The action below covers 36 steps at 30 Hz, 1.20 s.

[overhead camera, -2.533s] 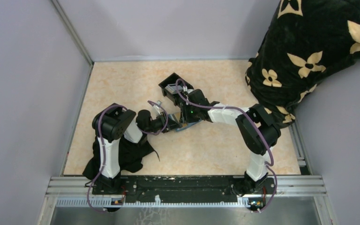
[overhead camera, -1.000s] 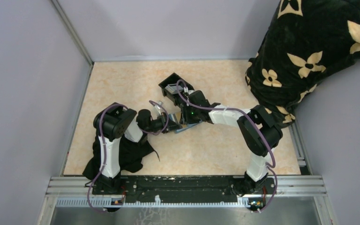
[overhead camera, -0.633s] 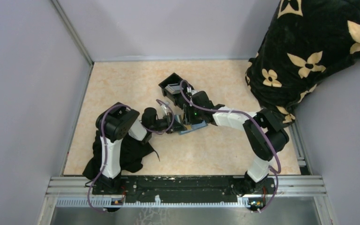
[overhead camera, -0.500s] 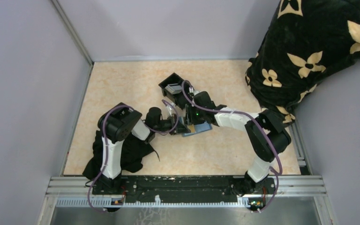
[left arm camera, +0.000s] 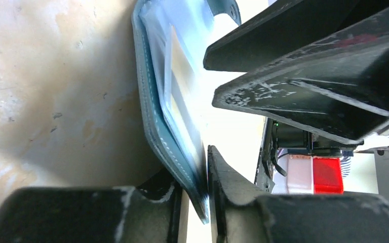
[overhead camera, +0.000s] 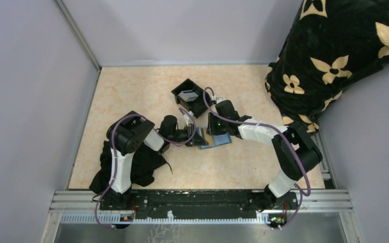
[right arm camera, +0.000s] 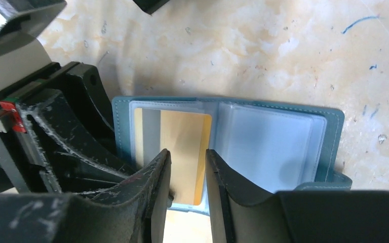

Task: Put the credit cards into the card holder
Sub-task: Insert the credit card into the card holder.

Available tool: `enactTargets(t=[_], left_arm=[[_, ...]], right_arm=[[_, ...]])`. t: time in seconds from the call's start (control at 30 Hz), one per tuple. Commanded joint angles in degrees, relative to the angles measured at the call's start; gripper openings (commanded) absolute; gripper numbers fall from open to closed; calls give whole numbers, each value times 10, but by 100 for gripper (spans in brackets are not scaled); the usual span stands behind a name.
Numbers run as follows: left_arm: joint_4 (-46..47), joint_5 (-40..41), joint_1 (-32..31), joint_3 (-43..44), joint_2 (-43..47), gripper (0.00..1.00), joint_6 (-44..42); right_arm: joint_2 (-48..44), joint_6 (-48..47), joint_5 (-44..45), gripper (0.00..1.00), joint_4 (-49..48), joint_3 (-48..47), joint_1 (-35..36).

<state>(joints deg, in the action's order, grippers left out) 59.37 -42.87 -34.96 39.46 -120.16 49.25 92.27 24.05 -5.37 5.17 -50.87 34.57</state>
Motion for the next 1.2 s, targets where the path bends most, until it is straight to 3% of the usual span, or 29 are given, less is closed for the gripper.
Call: enactTargets(t=[0.0,0.13,0.17,0.2,0.23,0.87,1.17], left_arm=[[-56,10,-4,-9,-24,28,-28],[-43,13,-4,-13,-27,35,-22],[-37,13,-4,-14,-28,80,-21],[-34,13,-3,-16,-28,97,-19],[-31,13,-3,-18,-29,99,-18],[-71,74,9,-66,22,99,-51],[-235,171,11,-55,97,99,-99]], right_arm=[[-9,-7,9,29,-30,13,-2],[3,-5,7,23,-40,21,-2],[6,-4,6,22,-44,24,-2],[8,-4,5,21,-46,26,-2],[11,-3,5,20,-48,27,-2],[60,8,-1,19,-63,33,-11],[86,14,3,18,-64,29,-18]])
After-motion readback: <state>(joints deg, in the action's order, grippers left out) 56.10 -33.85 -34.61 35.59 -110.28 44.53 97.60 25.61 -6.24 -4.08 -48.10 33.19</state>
